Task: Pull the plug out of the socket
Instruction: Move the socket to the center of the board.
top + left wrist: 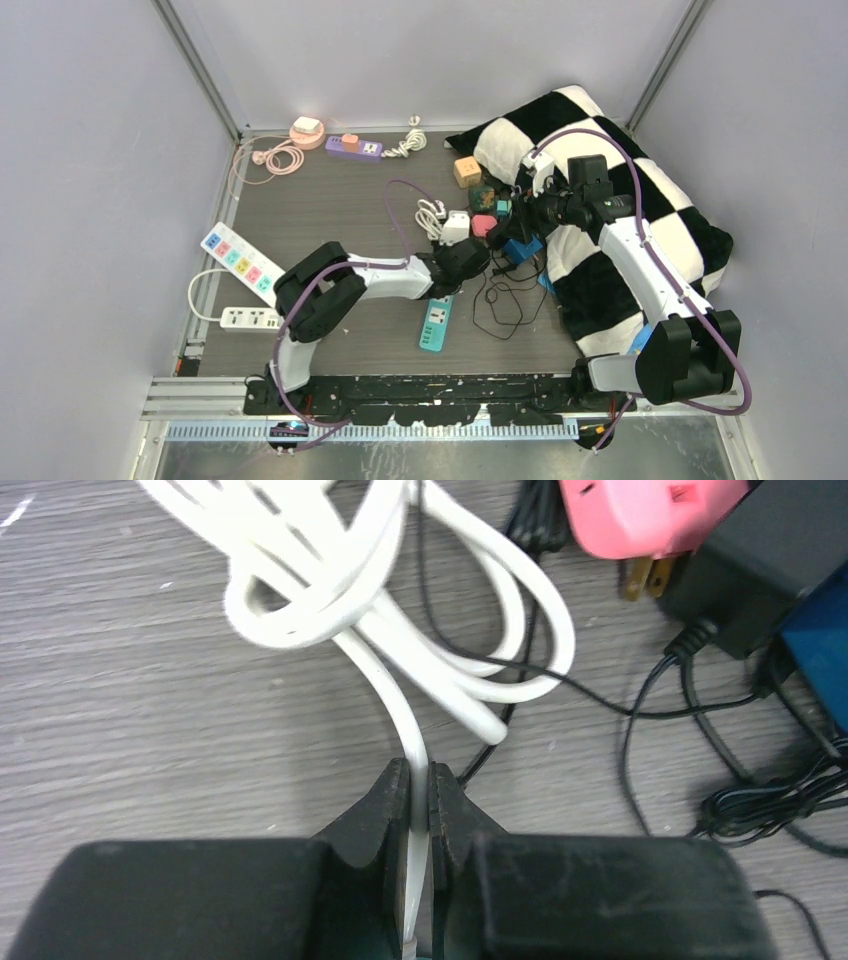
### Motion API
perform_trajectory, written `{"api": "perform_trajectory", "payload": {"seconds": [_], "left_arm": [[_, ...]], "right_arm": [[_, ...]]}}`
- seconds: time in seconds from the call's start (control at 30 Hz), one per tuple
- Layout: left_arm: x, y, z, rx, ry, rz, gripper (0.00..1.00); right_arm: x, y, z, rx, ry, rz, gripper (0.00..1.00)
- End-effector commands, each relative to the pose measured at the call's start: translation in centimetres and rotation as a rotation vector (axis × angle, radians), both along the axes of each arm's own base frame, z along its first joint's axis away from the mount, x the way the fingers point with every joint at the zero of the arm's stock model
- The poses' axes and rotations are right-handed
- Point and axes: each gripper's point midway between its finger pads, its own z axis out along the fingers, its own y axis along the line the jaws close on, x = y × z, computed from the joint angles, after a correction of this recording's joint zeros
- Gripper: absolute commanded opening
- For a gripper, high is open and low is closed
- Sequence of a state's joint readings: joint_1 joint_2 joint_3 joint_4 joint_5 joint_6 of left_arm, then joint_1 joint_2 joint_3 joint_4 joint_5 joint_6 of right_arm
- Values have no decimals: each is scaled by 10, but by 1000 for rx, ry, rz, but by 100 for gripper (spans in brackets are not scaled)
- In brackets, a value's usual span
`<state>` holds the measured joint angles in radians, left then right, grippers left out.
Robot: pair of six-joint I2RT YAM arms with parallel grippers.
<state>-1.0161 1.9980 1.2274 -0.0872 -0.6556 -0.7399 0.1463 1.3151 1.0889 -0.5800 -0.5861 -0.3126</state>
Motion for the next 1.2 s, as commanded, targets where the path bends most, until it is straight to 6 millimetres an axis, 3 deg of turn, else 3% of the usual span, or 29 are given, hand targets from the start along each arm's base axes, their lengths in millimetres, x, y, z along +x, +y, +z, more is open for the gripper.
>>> {"api": "perform_trajectory", "payload": {"seconds": [0.0,0.13,0.6,0.97,1.17], "left_arm": [[13,15,56,-74,-143,43,2],[12,23,75,-143,-167,44,1],[20,78,105,-196,-224,121,1],[46,150,131,-193,-292,290,0],[64,204,141,-182,-335,449,0]], "right_arm": [[7,1,22,12,-65,11,70],[7,1,23,13,-65,11,70],[7,1,22,13,-64,13,70],[6,2,23,14,-64,17,70],[6,1,23,14,-67,15,70]]}}
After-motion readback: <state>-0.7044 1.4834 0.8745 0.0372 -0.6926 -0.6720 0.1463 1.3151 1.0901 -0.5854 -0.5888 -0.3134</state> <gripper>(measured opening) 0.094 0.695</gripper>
